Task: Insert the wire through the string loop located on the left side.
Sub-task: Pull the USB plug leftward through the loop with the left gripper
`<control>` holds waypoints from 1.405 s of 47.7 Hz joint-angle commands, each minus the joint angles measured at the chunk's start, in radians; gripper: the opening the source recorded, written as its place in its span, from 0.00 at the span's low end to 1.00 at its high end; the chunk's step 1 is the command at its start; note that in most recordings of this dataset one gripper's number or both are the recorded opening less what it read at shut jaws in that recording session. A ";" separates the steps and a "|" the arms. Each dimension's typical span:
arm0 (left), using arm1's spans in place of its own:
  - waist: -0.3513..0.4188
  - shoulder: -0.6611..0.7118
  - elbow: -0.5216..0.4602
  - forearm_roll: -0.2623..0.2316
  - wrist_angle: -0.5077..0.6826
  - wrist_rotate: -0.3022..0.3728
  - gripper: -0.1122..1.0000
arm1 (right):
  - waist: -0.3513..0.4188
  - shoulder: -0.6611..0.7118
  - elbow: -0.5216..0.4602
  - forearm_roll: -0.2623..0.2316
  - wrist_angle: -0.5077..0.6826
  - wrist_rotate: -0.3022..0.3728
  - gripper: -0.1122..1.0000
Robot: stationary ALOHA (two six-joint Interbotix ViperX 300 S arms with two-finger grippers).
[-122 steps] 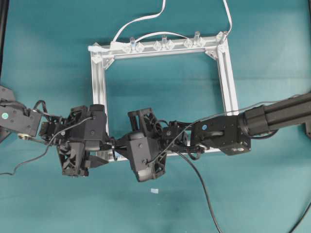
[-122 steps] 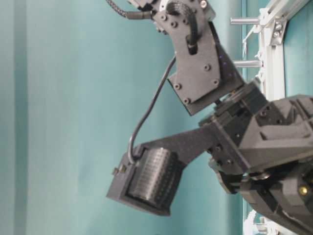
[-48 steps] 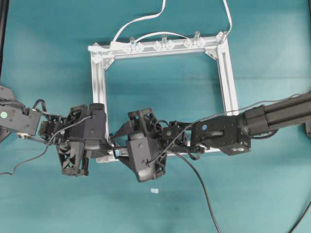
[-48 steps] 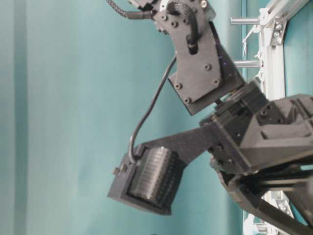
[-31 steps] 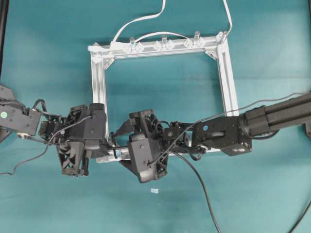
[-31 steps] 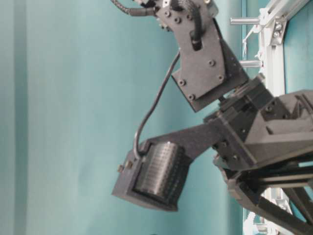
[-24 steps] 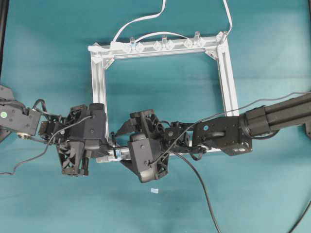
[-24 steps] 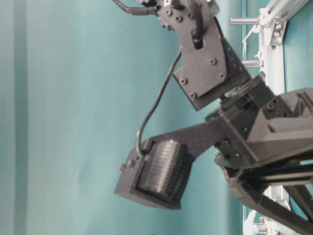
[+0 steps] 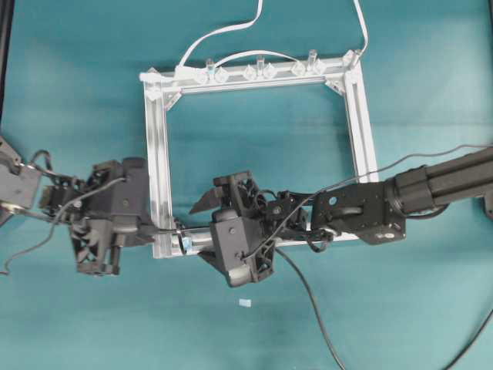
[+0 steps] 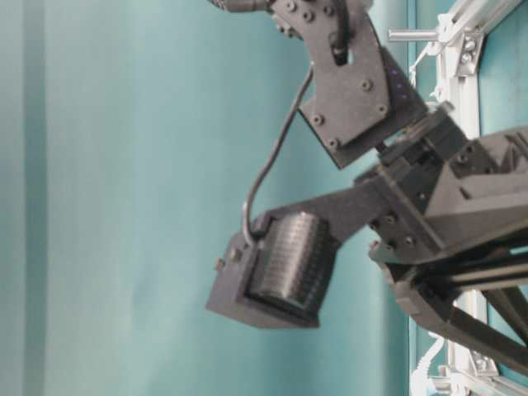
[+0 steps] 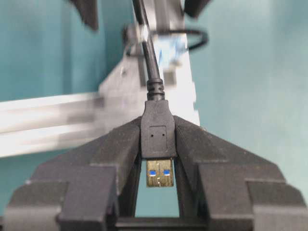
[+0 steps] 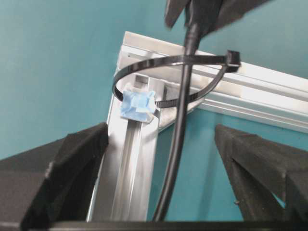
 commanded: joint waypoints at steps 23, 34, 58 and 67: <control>-0.021 -0.124 0.051 -0.002 0.081 -0.023 0.27 | 0.000 -0.054 0.000 -0.002 -0.003 0.003 0.94; -0.051 -0.135 0.066 -0.003 0.104 -0.032 0.27 | 0.000 -0.054 -0.002 -0.003 -0.005 0.003 0.94; -0.080 -0.247 0.146 -0.003 0.100 -0.112 0.27 | 0.000 -0.054 -0.002 -0.002 -0.003 0.002 0.94; -0.080 -0.255 0.150 -0.003 0.089 -0.114 0.27 | 0.000 -0.054 0.000 -0.002 -0.003 0.003 0.94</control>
